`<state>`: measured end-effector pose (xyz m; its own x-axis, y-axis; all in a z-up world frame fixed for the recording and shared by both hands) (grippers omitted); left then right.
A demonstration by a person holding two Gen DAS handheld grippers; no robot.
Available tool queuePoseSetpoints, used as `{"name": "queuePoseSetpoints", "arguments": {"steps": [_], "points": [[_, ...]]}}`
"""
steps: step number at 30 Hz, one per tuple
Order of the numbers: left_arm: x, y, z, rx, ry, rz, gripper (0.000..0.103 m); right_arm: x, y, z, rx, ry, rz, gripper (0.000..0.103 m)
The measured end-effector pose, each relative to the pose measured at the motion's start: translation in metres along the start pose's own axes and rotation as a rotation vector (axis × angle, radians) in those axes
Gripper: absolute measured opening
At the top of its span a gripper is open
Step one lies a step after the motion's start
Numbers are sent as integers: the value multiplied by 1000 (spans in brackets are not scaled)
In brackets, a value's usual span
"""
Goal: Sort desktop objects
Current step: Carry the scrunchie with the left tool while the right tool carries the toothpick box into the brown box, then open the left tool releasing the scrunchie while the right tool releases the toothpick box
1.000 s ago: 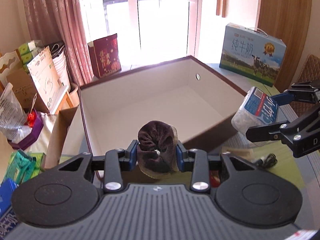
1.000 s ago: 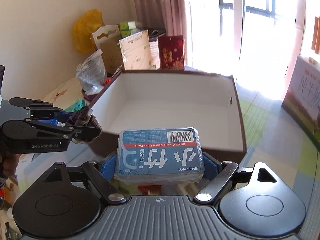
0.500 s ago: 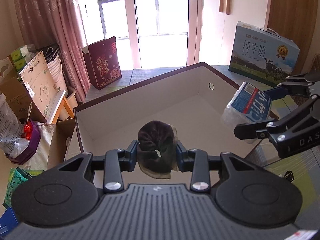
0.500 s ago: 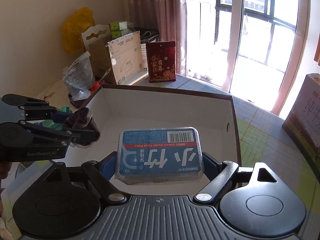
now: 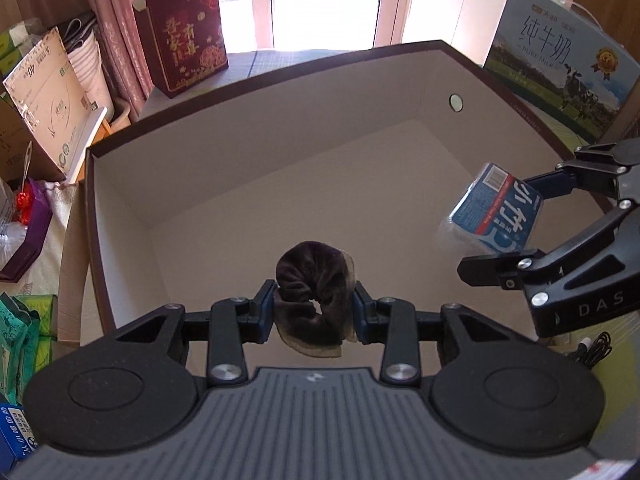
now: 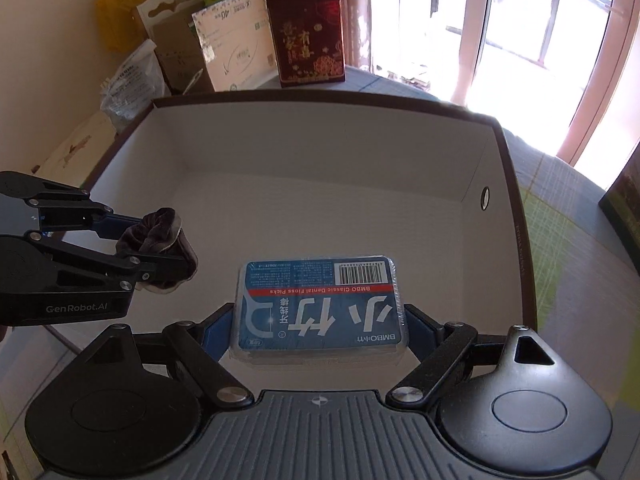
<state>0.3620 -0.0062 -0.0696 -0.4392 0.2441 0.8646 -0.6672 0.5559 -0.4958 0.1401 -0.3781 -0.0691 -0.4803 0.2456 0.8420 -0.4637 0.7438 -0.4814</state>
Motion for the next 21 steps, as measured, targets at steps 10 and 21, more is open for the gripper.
{"name": "queuePoseSetpoints", "arguments": {"steps": [10, 21], "points": [[-38, -3, -3, 2, 23, -135, 34, -31, -7, 14, -40, 70, -138, 83], [-45, -5, -1, -29, 45, -182, 38, -43, -12, 9, 1, 97, -188, 83]]}}
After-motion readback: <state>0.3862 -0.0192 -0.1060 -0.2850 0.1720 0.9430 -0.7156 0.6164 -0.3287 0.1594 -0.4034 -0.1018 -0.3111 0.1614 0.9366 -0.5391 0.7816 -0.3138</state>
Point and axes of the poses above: each gripper's, at about its wrist camera, not at the fingertips, and x roughly against the way its jaws point, z to its right, y to its underside, the point moved 4 cm from there along -x, roughly the way its jaws point, and after that the axes turned 11 degrees about -x, right-handed, at the moved point
